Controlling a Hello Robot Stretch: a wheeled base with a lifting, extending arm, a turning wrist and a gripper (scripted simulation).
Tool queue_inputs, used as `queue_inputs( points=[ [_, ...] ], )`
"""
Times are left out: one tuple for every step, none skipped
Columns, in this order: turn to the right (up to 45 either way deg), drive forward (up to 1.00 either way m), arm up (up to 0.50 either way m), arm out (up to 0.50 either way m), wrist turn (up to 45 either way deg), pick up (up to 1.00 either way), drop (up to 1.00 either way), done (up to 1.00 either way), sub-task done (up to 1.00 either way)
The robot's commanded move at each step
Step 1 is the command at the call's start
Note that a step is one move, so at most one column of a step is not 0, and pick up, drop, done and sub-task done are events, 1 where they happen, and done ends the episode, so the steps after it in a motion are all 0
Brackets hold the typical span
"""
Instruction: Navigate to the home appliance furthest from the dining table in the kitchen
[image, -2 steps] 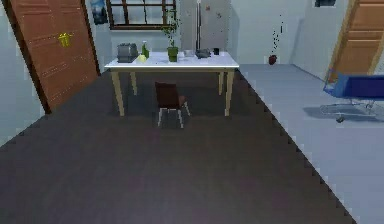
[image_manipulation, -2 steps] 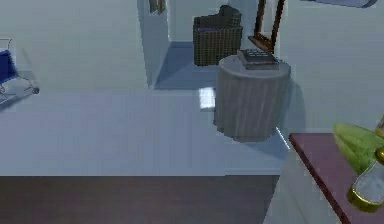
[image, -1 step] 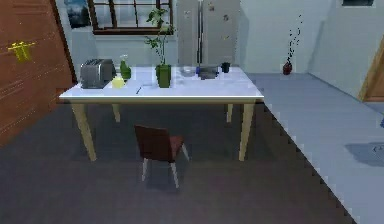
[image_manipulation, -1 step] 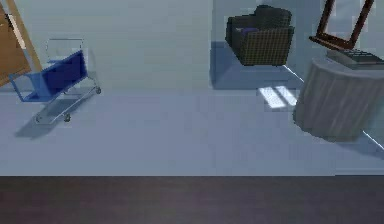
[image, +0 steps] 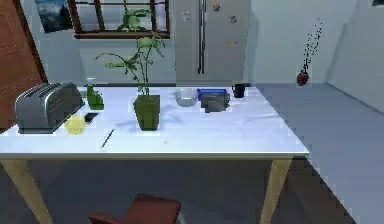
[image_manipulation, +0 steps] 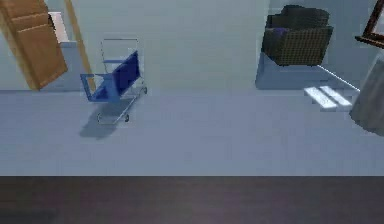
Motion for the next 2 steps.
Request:
queue_inputs(
  points=[
    [-45.0,0.00,0.00,0.00,0.0,0.00,0.00,0.00,0.00],
    [-27.0,0.00,0.00,0.00,0.0,0.00,0.00,0.00,0.00]
  ],
)
